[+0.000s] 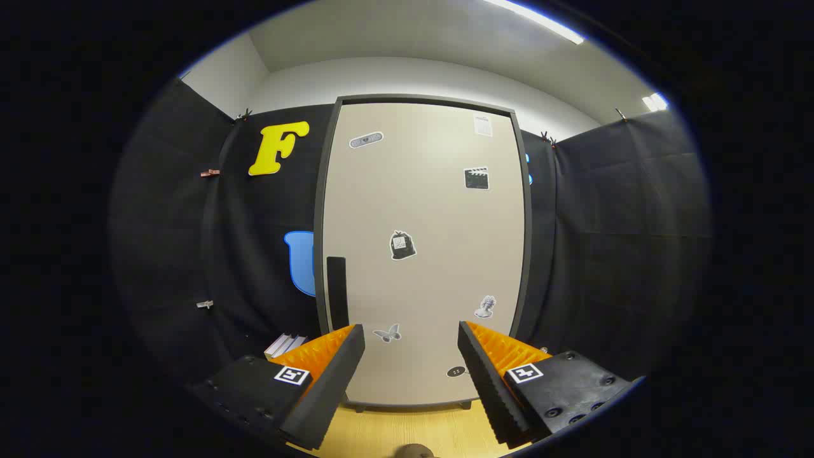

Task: Open the shoe cabinet door, grab the shoes and put them into the shoe cabinet, then close the shoe cabinet door.

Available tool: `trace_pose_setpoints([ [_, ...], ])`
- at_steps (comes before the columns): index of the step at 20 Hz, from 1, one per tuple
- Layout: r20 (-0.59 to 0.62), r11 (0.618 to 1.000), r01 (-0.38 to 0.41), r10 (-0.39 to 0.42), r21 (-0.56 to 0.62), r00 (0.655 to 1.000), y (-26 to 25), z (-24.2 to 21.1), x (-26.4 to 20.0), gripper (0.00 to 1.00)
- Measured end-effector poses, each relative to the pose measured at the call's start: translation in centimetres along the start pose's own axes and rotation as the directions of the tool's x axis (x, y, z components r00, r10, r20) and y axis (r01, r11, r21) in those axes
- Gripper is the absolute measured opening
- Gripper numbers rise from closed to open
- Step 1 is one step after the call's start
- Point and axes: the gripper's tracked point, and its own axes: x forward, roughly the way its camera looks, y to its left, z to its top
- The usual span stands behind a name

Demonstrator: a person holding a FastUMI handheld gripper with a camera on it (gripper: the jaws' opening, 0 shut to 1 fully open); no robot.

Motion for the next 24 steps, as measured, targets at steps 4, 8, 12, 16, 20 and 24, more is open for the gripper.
trace_pose_setpoints([
  [4, 0.005, 1.000, -0.004, 0.004, -0.009, 1.000, 0.6, 0.1, -0.2, 0.96],
  [8, 0.012, 1.000, -0.003, 0.003, -0.006, 1.000, 0.8, 0.2, -0.2, 0.96],
  [12, 0.009, 1.000, -0.007, 0.007, 0.000, 1.000, 0.9, 0.3, 0.0, 0.96],
  [16, 0.010, 1.000, -0.021, 0.021, 0.007, 1.000, 1.6, 0.3, 0.3, 0.96],
  [20, 0.011, 0.998, -0.055, 0.055, 0.013, 0.998, 3.7, 0.1, 1.7, 0.96],
  [24, -0.004, 0.996, -0.086, 0.086, 0.014, 0.996, 6.5, -0.5, 4.0, 0.96],
])
